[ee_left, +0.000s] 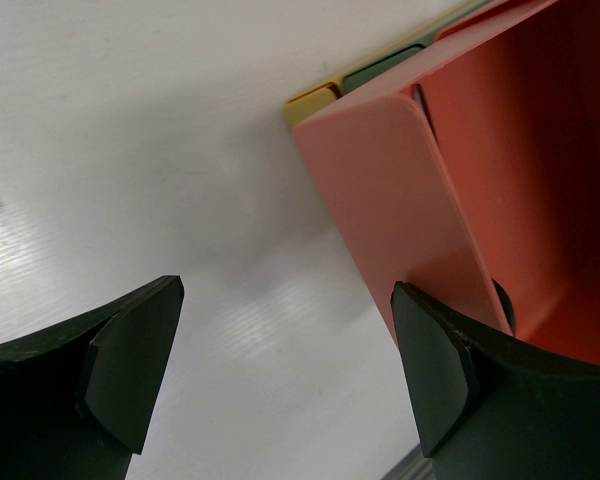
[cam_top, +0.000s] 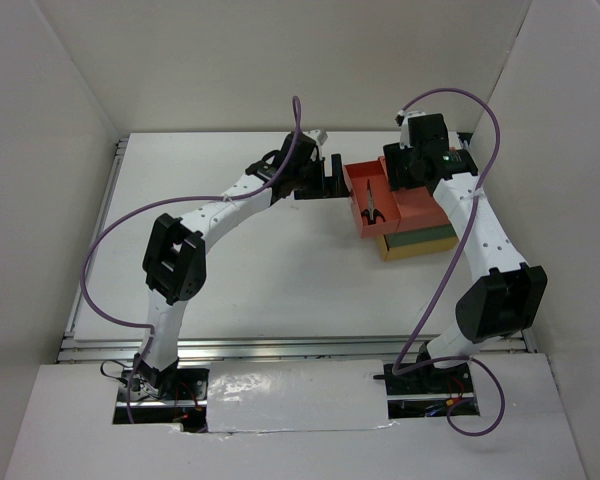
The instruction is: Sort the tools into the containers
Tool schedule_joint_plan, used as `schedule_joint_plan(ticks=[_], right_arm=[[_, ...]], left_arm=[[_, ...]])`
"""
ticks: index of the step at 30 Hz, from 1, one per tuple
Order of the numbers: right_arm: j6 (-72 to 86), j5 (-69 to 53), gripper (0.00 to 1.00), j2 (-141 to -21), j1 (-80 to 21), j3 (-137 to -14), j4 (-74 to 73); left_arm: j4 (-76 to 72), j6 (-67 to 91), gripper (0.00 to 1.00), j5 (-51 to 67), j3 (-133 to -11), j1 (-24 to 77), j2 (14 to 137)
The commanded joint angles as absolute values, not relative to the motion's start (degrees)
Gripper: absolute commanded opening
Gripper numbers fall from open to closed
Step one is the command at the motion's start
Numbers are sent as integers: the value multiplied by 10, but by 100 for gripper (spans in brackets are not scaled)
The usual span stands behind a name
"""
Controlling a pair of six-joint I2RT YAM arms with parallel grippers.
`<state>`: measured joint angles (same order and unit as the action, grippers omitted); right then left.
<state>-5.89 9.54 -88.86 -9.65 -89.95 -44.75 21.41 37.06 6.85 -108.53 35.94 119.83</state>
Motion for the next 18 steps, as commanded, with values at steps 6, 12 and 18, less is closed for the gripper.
schedule_joint_plan(ticks=[6, 12, 18], right_arm=[[-55, 45, 69, -917, -76, -939, -499], [-49, 14, 68, -927, -62, -950, -519], [-41, -15, 67, -933, -47, -957, -530]], left_arm=[[73, 410, 99, 168, -1086, 364, 1216], [14, 444, 99, 190, -1075, 368, 1230], [-18, 440, 99, 208, -1104, 385, 1268]])
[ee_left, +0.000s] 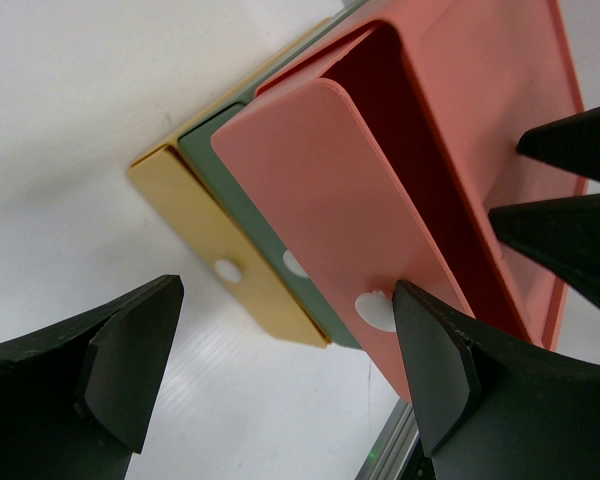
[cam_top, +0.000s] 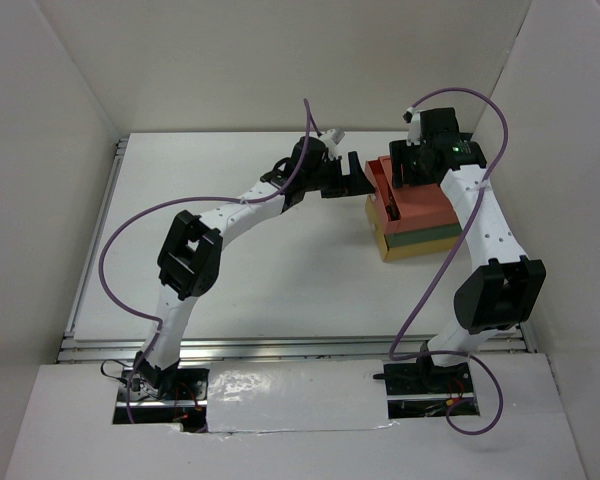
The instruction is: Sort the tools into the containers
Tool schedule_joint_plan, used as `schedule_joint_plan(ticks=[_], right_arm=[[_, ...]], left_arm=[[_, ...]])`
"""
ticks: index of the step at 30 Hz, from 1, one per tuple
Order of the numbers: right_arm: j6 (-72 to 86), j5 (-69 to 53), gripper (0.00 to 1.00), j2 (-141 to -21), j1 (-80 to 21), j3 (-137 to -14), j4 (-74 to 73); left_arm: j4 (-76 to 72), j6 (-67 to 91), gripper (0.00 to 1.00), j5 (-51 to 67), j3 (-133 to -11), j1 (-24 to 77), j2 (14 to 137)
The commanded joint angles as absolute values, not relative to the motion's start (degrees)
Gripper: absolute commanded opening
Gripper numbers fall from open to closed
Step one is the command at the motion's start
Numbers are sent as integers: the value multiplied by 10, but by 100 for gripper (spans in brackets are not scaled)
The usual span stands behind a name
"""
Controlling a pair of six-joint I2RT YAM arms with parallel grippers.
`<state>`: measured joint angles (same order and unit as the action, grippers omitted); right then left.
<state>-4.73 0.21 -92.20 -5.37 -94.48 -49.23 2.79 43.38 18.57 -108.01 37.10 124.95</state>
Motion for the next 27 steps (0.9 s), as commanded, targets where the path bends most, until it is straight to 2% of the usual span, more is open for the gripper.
schedule_joint_plan(ticks=[1, 22, 27], right_arm=[[-40, -18, 67, -933, -44, -957, -531], [-36, -45, 66, -940, -30, -961, -543], [-26, -50, 67, -938, -25, -977, -540]], left_arm=[[-28, 444, 99, 208, -1104, 387, 1271], [-156, 499, 99, 266, -1135, 400, 1343], [-163, 481, 99, 247, -1121, 396, 1322]])
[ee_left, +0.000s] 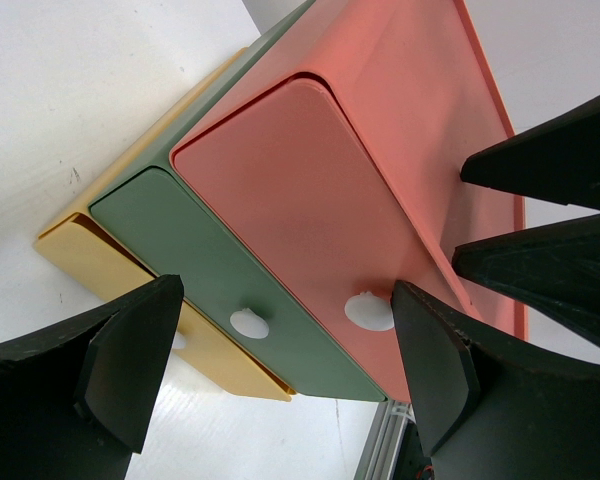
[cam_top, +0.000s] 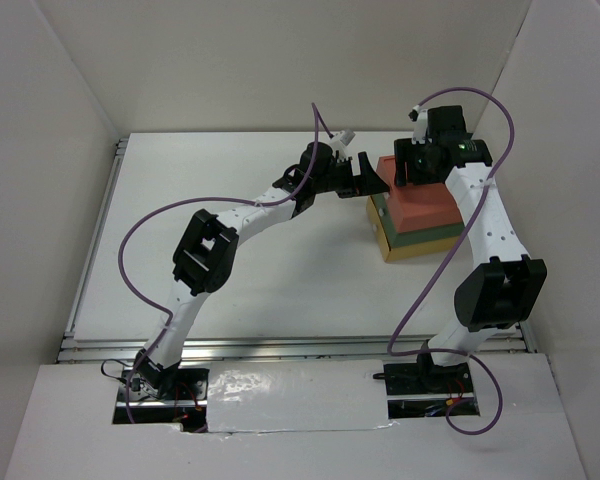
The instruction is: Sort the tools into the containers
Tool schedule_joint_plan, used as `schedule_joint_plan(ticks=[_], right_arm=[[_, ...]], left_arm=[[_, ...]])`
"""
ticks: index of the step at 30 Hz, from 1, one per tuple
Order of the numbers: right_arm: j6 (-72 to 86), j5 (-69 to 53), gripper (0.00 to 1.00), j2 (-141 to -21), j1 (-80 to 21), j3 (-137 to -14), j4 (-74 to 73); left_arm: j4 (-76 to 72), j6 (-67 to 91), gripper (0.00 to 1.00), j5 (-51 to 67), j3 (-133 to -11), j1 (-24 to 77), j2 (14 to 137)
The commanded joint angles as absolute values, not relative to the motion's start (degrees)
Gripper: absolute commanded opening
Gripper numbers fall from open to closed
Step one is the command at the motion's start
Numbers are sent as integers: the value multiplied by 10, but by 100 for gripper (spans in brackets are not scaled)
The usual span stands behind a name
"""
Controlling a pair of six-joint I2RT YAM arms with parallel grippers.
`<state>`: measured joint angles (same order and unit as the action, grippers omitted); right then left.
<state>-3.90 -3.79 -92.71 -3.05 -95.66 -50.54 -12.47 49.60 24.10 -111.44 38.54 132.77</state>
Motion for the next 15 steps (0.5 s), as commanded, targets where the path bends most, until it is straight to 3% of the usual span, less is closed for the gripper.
schedule_joint_plan(ticks=[1, 7, 11, 15], right_arm=[[-21, -52, 68, -936, -26, -983, -539], [-17, -59, 71, -947, -26, -1091, -546], [-23, -77, 76, -952, -26, -1224, -561], [-33, -106, 96, -869, -26, -1186, -498]], left_arm=[[-166, 476, 99, 239, -1105, 393, 1302], [-75, 386, 99, 165, -1078, 339, 1210], [46, 237, 99, 156, -1087, 267, 1132], [180, 86, 99, 134, -1063, 226, 1016]])
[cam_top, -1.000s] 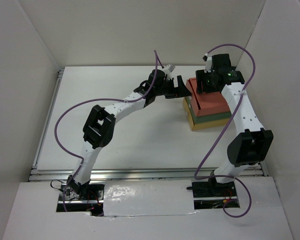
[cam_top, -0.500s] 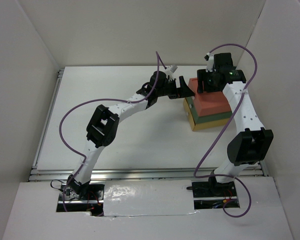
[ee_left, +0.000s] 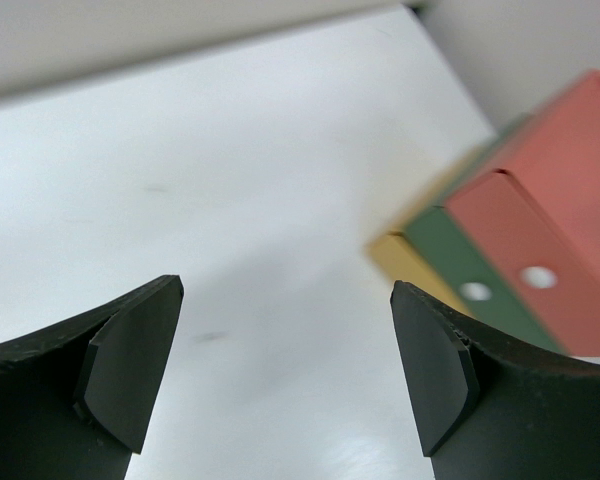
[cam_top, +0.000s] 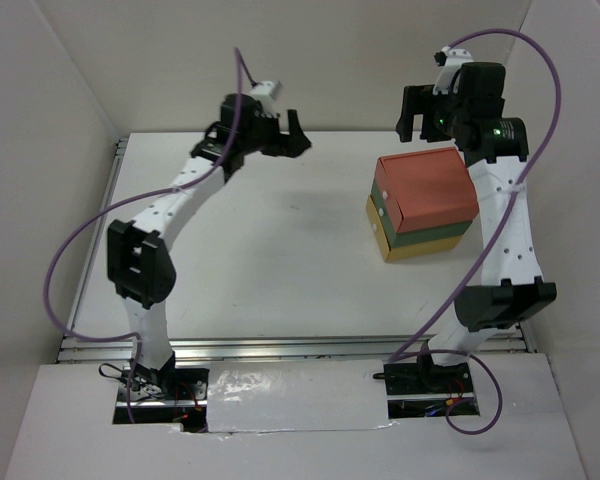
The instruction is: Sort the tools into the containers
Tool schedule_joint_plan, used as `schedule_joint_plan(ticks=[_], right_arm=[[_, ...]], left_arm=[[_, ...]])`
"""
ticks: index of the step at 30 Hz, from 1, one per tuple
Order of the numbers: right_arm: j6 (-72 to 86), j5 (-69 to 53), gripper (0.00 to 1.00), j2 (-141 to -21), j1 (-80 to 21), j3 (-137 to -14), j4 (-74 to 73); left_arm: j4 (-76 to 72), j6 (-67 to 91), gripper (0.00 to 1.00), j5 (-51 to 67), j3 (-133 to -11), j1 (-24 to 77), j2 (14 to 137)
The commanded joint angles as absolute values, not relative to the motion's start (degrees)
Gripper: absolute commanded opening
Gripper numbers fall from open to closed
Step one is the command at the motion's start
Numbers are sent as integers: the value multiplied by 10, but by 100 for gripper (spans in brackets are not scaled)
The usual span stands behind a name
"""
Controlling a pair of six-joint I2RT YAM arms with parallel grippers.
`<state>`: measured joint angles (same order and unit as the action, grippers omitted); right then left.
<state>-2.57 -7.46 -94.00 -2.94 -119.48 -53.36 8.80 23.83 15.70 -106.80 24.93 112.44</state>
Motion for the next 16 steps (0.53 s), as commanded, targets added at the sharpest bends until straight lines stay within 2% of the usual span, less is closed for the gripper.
schedule_joint_plan(ticks=[1, 3, 7, 9, 13, 16], right_arm=[[-33, -112, 100, -841, -25, -1116, -450], [-36, -125, 100, -745, -25, -1029, -402], [-35, -112, 100, -542, -23, -744, -267], [-45, -98, 100, -489, -21, -633, -253], [-68, -60, 100, -357, -19, -512, -261], [-88, -38, 100, -292, -18, -452, -280]], left_arm=[[204, 50, 99, 99, -1042, 216, 990], [211, 27, 99, 70, -950, 206, 899], [201, -23, 99, 14, -791, 181, 753], [202, -27, 99, 4, -702, 178, 678], [204, -47, 99, -14, -560, 159, 557], [220, -42, 99, -17, -514, 127, 517]])
